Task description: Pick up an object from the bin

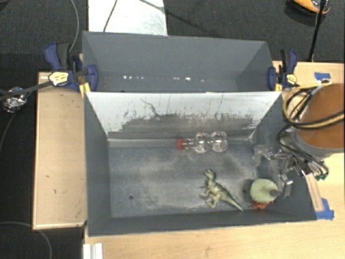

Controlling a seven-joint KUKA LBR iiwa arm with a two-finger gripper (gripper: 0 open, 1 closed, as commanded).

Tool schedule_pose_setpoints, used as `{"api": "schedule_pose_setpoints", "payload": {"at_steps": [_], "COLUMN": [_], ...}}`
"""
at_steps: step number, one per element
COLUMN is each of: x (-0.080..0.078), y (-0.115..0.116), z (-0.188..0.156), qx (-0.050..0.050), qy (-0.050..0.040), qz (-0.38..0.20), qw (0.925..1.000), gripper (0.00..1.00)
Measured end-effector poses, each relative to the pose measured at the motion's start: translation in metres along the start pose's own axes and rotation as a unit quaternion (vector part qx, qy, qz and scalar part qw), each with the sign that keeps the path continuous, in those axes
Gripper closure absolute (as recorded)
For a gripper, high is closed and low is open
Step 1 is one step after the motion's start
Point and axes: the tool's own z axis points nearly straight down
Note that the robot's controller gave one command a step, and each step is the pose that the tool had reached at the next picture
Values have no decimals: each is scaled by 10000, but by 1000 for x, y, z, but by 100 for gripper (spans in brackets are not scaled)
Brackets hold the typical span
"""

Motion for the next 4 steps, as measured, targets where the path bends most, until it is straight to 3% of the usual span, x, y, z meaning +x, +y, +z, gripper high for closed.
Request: {"api": "schedule_pose_setpoints", "payload": {"at_steps": [1,2,3,4], "x": [28,19,17,17], "y": [12,3,21,21], "z": [5,60,53,53], "qx": [-2,0,104,104], "qy": [7,-17,-126,-126], "qz": [-201,-339,-2873,-2870], "qw": [9998,9994,9577,9578], "gripper": [0,0,100,100]}}
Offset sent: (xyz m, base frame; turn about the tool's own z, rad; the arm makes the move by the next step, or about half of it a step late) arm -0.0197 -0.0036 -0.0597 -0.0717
